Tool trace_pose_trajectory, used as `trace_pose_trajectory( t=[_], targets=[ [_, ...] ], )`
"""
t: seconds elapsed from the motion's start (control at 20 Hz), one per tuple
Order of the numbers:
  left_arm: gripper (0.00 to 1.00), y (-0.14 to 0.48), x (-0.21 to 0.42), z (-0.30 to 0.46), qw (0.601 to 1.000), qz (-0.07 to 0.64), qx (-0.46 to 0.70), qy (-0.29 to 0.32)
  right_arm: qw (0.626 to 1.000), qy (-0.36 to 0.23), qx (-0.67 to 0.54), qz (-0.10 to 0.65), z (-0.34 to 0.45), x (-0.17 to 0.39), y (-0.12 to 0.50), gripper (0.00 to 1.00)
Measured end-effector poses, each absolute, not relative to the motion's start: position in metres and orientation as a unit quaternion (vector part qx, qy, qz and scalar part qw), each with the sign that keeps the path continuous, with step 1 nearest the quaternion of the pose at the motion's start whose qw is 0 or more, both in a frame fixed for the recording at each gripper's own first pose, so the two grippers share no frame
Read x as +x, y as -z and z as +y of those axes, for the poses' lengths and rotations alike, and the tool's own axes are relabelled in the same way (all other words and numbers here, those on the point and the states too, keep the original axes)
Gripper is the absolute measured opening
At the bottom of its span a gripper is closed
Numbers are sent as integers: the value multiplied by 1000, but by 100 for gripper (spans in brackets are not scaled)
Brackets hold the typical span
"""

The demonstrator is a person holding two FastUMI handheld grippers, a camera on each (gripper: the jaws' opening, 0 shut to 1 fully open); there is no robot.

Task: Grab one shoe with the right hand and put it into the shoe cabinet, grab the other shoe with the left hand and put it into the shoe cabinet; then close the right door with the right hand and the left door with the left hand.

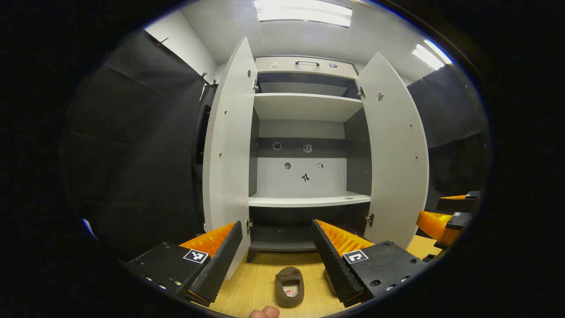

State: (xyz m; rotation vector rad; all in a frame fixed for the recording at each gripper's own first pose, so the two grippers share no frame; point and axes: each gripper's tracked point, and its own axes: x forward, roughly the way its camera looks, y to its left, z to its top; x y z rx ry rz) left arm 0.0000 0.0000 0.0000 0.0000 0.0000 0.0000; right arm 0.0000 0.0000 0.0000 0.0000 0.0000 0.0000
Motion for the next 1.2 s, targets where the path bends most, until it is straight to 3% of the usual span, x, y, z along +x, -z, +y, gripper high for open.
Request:
trace_pose_trajectory(
  t=[0.1,0.15,0.2,0.25,0.35,0.6,1.0,1.05,1.2],
  targets=[
    [95,1,1,1,1000,1,0,-1,1000,0,1,1,0,1,1,99],
    [95,2,2,1,1000,1,-1,-1,1000,0,1,1,0,1,1,94],
    [95,2,3,1,1000,2,-1,0,1000,1,0,1,0,1,0,99],
    [95,2,3,1,1000,2,-1,-1,1000,1,0,1,0,2,0,95],
    [95,3,3,1,1000,3,0,-1,1000,2,0,1,0,2,0,99],
    [95,1,3,1,1000,-1,1,-1,1000,1,0,5,1,3,0,95],
    [95,1,4,5,1000,0,2,-2,1000,-4,-4,19,4,9,3,98],
    [95,1,4,5,1000,-1,3,-3,1000,-8,-6,24,6,12,6,94],
    [95,1,5,8,1000,-1,3,-4,998,-27,-7,49,17,26,19,99]
  ],
)
